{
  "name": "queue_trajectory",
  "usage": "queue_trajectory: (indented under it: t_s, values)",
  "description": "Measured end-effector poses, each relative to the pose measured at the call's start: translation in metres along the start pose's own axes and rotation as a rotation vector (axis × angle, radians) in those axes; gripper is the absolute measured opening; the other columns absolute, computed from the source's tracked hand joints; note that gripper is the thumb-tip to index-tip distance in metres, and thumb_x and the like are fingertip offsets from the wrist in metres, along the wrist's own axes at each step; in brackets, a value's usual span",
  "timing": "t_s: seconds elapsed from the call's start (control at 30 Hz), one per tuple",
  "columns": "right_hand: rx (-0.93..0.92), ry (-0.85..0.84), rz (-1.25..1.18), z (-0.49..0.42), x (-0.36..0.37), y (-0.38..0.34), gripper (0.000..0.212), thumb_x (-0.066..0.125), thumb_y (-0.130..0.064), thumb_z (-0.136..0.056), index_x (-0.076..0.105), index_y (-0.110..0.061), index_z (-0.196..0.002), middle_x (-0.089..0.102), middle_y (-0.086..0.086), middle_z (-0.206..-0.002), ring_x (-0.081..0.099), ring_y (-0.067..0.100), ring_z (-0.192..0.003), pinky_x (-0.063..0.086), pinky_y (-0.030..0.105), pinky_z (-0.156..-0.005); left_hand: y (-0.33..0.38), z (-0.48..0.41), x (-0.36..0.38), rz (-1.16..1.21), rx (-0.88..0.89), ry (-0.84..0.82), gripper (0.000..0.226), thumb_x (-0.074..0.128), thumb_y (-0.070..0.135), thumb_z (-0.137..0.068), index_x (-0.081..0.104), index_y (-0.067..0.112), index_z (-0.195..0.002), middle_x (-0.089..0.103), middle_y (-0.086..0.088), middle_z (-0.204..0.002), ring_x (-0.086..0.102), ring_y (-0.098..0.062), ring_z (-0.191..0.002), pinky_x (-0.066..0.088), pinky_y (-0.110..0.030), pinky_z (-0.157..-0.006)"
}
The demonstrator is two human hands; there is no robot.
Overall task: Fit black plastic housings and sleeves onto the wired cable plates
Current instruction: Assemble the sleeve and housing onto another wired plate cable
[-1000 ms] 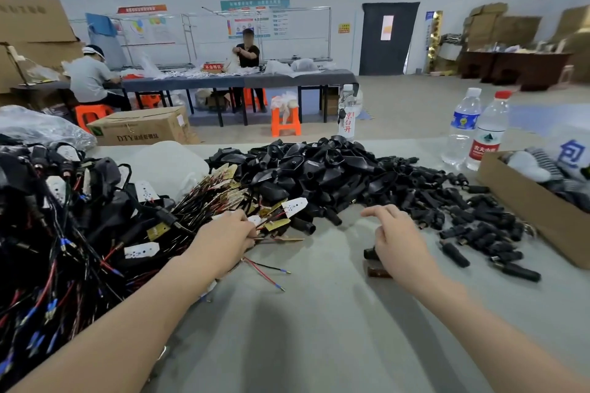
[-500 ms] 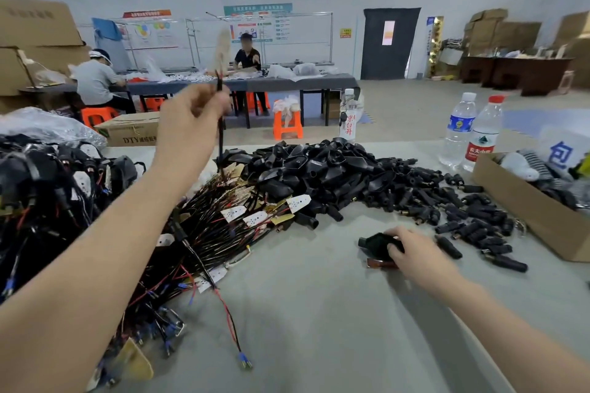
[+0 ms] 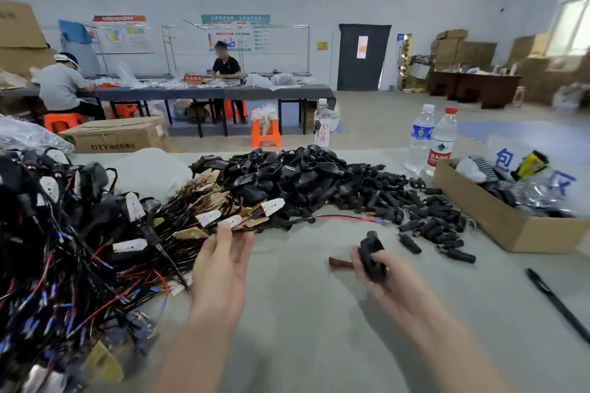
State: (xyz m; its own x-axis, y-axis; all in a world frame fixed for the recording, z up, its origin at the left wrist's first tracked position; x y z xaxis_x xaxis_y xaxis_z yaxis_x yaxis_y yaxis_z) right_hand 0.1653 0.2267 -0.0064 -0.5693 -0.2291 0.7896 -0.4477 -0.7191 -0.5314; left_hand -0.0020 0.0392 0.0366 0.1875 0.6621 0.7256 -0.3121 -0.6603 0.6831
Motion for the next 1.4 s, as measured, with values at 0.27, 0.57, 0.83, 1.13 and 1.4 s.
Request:
queue_trajectory:
  t_s: [0.27,0.57,0.83,1.13,1.4]
  values:
    - [-0.082,0.030,0.008,-0.002,-0.024,0.009,0.048,0.036,0.012,-0.095,0.048,-0.005,-0.138,0.059,0.020,-0.123,0.062,0.029,-0.091,0.060,0.038,-0.070,-0.039,0.007,-0.028,-0.112,0.045,0.060,0.021,0.056,0.016,-0.099,0.050,0.013,-0.080,0.066,0.001,-0.071,0.070,-0.012,-0.067,0.061,-0.025,-0.071]
    - [-0.082,-0.007,0.062,-0.009,-0.025,0.006,0.055,0.033,0.017,-0.083,0.049,-0.004,-0.131,0.058,0.029,-0.126,0.059,0.034,-0.104,0.060,0.037,-0.071,-0.039,0.005,-0.029,-0.219,0.146,0.092,0.017,0.058,0.022,-0.099,0.056,0.010,-0.088,0.068,-0.006,-0.087,0.075,-0.017,-0.080,0.059,-0.021,-0.076]
    - [-0.064,-0.112,0.156,-0.002,-0.022,0.010,0.054,0.030,0.017,-0.082,0.053,-0.002,-0.127,0.071,0.026,-0.101,0.071,0.033,-0.092,0.046,0.047,-0.100,-0.040,0.002,-0.035,-0.089,0.099,0.099,0.011,0.055,0.020,-0.101,0.056,0.011,-0.095,0.065,-0.008,-0.097,0.072,-0.015,-0.090,0.059,-0.027,-0.083]
    - [-0.097,-0.197,0.227,0.015,-0.012,0.010,0.034,0.043,0.017,-0.091,0.055,0.002,-0.119,0.072,0.022,-0.102,0.073,0.026,-0.091,0.059,0.029,-0.083,-0.038,0.000,-0.037,-0.036,0.104,0.133,0.009,0.053,0.017,-0.101,0.057,0.012,-0.095,0.064,-0.009,-0.100,0.068,-0.016,-0.097,0.057,-0.031,-0.088]
    - [-0.103,-0.166,0.146,0.011,-0.014,0.013,0.049,0.066,0.009,-0.075,0.054,0.006,-0.122,0.068,0.025,-0.114,0.070,0.033,-0.105,0.060,0.029,-0.078,-0.040,0.001,-0.035,-0.009,0.091,0.114,0.009,0.054,0.016,-0.101,0.058,0.011,-0.095,0.064,-0.008,-0.100,0.068,-0.016,-0.095,0.059,-0.029,-0.084]
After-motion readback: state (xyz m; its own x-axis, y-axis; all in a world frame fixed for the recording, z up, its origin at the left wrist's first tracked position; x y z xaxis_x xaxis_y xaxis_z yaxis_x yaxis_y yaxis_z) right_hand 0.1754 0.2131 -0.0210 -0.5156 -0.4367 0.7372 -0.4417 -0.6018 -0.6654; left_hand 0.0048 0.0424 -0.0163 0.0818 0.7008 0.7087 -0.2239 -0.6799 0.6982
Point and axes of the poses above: each hand's wrist, its own z-axis away from the middle knuckle, its own x-axis out of the palm, y = z × x, the point moved 3 cm from there along -z, towards the middle knuckle
